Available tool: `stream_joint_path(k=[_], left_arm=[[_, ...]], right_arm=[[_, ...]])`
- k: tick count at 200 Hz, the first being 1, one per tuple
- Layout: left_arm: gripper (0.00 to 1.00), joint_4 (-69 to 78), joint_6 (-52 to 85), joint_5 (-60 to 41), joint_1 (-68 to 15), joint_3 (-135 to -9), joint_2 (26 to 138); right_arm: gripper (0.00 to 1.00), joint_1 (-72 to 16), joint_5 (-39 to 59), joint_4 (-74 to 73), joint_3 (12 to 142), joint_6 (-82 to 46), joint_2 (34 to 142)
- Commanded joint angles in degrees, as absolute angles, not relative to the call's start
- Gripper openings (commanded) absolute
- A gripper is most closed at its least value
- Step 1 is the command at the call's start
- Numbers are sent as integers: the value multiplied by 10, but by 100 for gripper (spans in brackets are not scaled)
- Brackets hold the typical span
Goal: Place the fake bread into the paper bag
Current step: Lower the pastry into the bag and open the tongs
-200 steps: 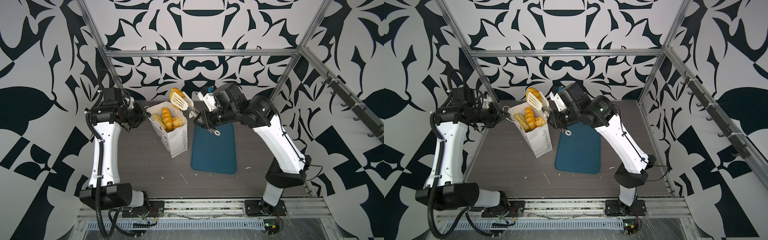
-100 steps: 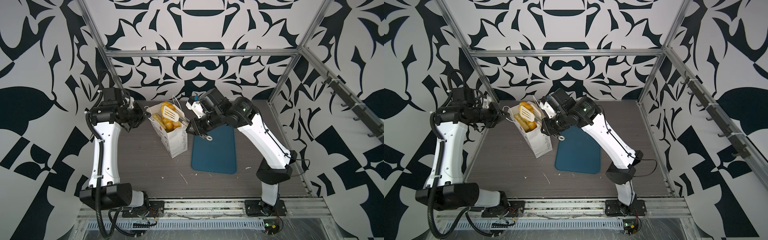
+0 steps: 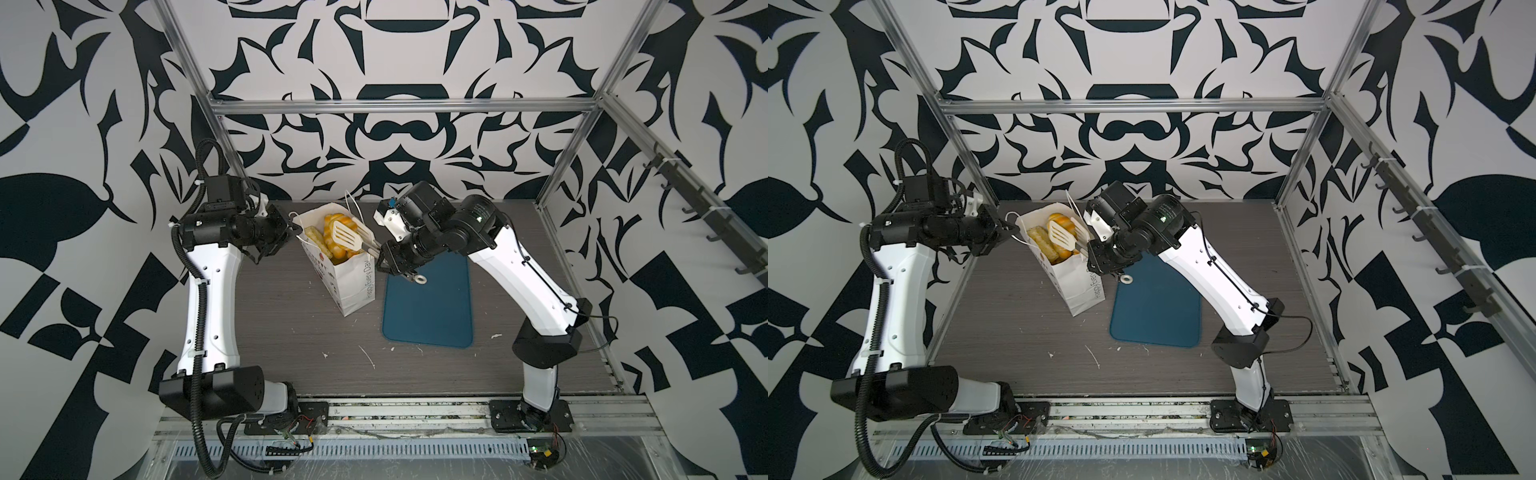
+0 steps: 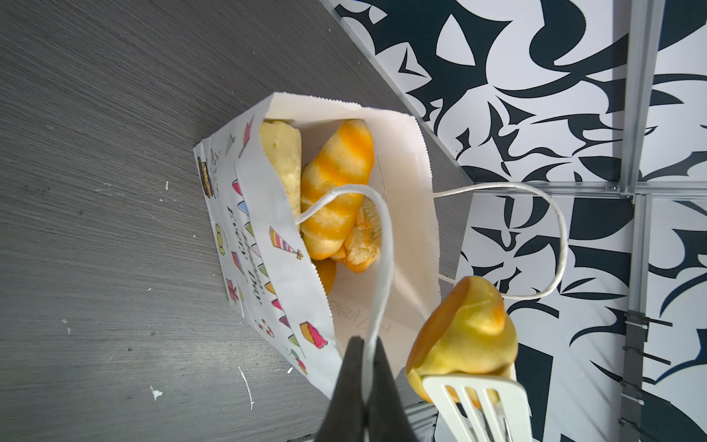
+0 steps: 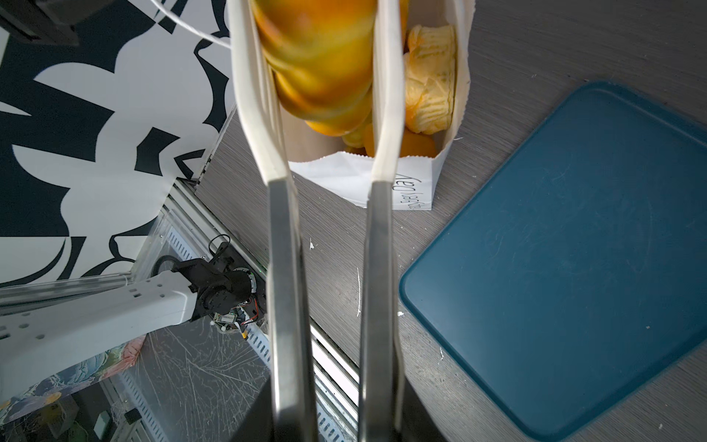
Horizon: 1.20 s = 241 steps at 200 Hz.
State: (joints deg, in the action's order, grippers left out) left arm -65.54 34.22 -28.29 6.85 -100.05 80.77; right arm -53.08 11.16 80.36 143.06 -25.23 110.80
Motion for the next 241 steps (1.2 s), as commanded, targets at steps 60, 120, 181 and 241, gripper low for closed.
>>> stream_joint_path(k=[60, 120, 181, 241], left_arm=[[0, -660, 346, -287, 69, -994, 809], [0, -659, 346, -286, 69, -994, 811], [0, -658, 345, -283, 69, -992, 809], [0, -665, 340, -277, 69, -999, 812]], right_arm=[[43, -531, 113, 790, 1433, -238, 1114], [48, -531, 115, 790, 1430, -236, 1115], [49, -531, 113, 788, 1434, -232, 1115], [45, -531, 93, 798, 1486, -224, 1109]])
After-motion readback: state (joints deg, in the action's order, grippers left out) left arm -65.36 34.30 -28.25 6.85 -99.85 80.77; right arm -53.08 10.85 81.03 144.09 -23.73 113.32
